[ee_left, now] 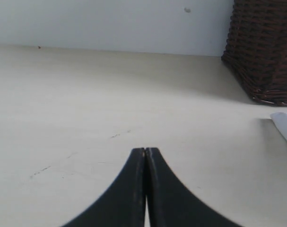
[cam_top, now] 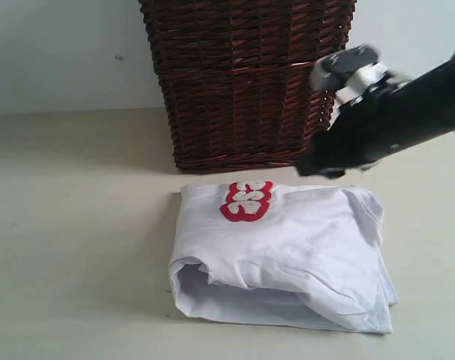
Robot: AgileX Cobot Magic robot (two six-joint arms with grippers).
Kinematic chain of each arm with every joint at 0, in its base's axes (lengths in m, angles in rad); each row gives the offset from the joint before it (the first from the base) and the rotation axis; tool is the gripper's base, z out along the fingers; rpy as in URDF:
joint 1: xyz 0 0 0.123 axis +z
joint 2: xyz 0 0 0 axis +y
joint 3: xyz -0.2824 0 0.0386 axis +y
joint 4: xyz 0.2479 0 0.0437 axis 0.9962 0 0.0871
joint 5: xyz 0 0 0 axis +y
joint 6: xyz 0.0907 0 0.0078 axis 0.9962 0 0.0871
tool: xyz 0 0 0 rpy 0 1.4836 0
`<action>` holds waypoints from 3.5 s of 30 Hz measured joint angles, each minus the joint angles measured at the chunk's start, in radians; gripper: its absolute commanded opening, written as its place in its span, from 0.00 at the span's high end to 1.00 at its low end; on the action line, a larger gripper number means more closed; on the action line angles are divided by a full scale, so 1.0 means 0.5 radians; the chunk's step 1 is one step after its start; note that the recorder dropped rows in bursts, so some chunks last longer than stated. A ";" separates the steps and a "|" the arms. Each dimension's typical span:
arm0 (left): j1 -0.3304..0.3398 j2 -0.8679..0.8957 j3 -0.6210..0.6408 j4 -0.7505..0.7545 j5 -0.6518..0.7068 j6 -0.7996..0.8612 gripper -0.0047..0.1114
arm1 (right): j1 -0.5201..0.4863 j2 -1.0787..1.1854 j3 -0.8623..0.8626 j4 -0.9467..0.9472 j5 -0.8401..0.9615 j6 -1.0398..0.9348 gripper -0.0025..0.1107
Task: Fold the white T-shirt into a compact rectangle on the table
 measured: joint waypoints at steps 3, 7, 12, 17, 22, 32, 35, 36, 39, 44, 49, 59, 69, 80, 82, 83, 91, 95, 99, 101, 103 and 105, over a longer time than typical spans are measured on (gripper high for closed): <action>0.000 0.000 0.000 0.000 0.000 0.000 0.96 | 0.171 0.239 0.000 -0.040 0.005 0.070 0.98; 0.000 0.000 0.000 0.000 0.000 0.000 0.96 | 0.298 0.456 0.000 -0.196 0.019 0.277 0.98; 0.000 0.000 0.000 0.000 0.000 0.000 0.96 | 0.418 0.523 0.000 -0.313 -0.021 0.399 0.98; 0.000 0.000 0.000 0.000 0.000 0.000 0.96 | 0.573 0.531 -0.006 -0.317 -0.058 0.395 0.98; 0.000 0.000 0.000 0.000 0.000 0.000 0.96 | 0.685 0.543 -0.004 -0.166 -0.098 0.228 0.98; 0.000 0.000 0.000 0.000 0.000 0.000 0.96 | 0.658 0.207 0.006 -0.092 -0.154 0.180 0.98; 0.000 0.000 0.000 0.000 0.000 0.000 0.96 | 0.537 -0.097 0.006 -0.043 -0.384 0.220 0.98; 0.000 0.000 0.000 0.000 0.000 0.000 0.96 | 0.477 -0.209 0.006 -0.024 -0.474 0.260 0.98; 0.000 0.000 0.000 0.000 0.000 0.000 0.96 | 0.262 -0.554 0.006 0.011 -0.640 0.347 0.98; 0.000 0.000 0.000 0.000 0.000 0.000 0.96 | -0.132 -1.073 0.036 0.014 -0.764 0.375 0.98; 0.000 0.000 0.000 0.000 0.000 0.000 0.96 | -0.335 -1.496 0.342 0.119 -0.766 0.386 0.98; 0.000 0.000 0.000 0.000 0.000 0.000 0.96 | -0.810 -2.466 1.233 0.455 -0.720 0.388 0.98; 0.000 0.000 0.000 0.000 0.004 0.000 0.96 | -0.826 -3.331 1.599 0.070 -0.116 0.388 0.98; 0.000 0.000 0.000 0.000 0.009 0.000 0.96 | -0.826 -3.331 1.599 -0.024 -0.052 0.388 0.98; 0.000 0.000 0.000 0.000 0.009 0.000 0.96 | -0.826 -3.331 1.599 -0.067 -0.048 0.400 0.98; 0.000 0.000 0.000 0.000 0.009 0.000 0.96 | -0.826 -3.331 1.599 -0.081 -0.048 0.416 0.98; 0.000 0.000 0.000 0.000 0.009 0.000 0.96 | -0.527 -3.343 1.655 -0.970 -0.276 1.432 0.98; 0.000 0.000 0.000 0.000 0.009 0.000 0.96 | -0.321 -3.343 1.811 -1.730 -0.189 2.273 0.98; 0.000 0.000 0.000 0.000 0.009 0.000 0.96 | -0.276 -3.343 1.955 -1.896 -0.260 2.517 0.98; 0.000 0.000 0.000 0.000 0.012 0.000 0.96 | -0.271 -3.343 1.962 -1.906 -0.259 2.541 0.98; 0.000 0.000 0.000 0.004 0.012 0.000 0.96 | -0.267 -3.343 1.962 -1.910 -0.259 2.555 0.98; 0.000 0.000 0.000 0.004 0.012 0.000 0.96 | -0.267 -3.343 1.962 -1.910 -0.259 2.559 0.98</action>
